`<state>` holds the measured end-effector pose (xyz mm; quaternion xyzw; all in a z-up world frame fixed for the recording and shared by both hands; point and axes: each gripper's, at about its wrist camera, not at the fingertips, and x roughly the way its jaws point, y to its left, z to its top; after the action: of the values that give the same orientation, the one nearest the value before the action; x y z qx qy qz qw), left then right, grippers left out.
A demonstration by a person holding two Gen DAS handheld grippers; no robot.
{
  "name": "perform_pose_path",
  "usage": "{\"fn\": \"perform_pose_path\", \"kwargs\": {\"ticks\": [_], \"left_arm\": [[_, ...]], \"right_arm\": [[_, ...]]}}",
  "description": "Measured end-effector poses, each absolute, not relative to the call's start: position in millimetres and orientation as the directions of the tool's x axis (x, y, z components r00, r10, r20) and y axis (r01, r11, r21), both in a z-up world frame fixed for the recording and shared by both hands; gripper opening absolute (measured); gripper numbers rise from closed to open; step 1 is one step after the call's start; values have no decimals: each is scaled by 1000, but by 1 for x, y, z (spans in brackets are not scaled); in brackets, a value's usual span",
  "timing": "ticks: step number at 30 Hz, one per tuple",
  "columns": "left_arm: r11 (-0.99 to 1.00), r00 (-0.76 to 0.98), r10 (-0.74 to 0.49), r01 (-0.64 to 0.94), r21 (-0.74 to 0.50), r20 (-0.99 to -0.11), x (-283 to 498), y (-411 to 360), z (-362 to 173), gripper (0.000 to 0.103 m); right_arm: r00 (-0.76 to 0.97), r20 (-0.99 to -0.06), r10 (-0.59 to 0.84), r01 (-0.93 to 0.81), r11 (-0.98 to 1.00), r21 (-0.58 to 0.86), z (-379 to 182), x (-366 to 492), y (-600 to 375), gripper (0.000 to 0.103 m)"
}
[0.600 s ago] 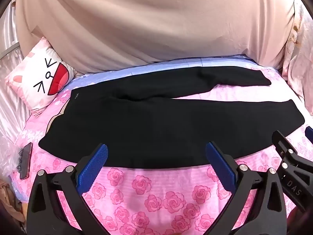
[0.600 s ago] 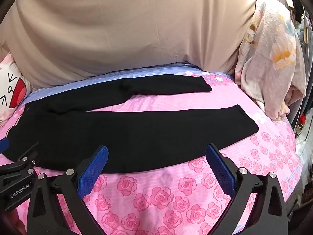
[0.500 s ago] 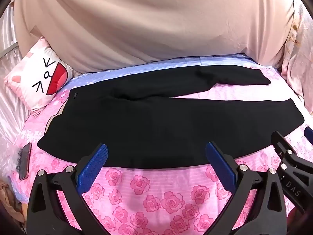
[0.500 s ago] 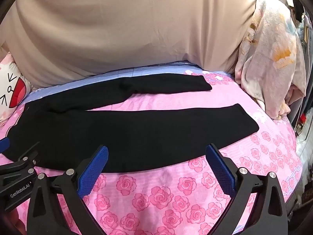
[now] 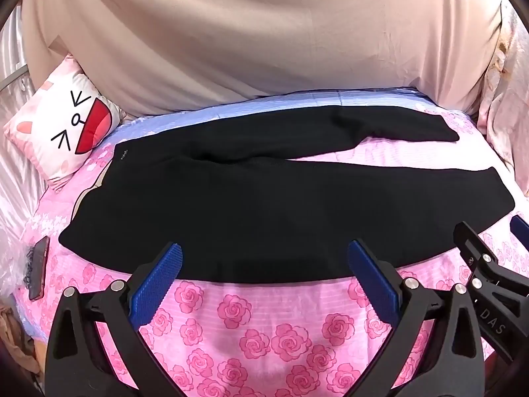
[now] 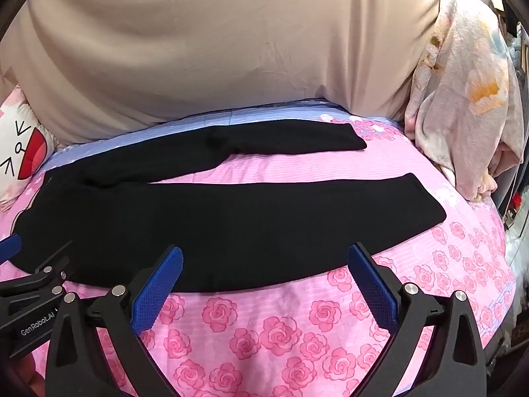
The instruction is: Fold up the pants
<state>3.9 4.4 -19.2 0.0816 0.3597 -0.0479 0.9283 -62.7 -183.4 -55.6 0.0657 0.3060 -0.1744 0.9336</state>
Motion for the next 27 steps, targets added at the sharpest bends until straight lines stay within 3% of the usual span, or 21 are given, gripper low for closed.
{"fn": "perform_pose_path", "kwargs": {"ticks": [27], "left_arm": [[985, 717, -28, 140, 105, -696, 7, 0, -24, 98]], "right_arm": [[744, -605, -284, 362, 932, 7, -56, -60, -177, 98]]}}
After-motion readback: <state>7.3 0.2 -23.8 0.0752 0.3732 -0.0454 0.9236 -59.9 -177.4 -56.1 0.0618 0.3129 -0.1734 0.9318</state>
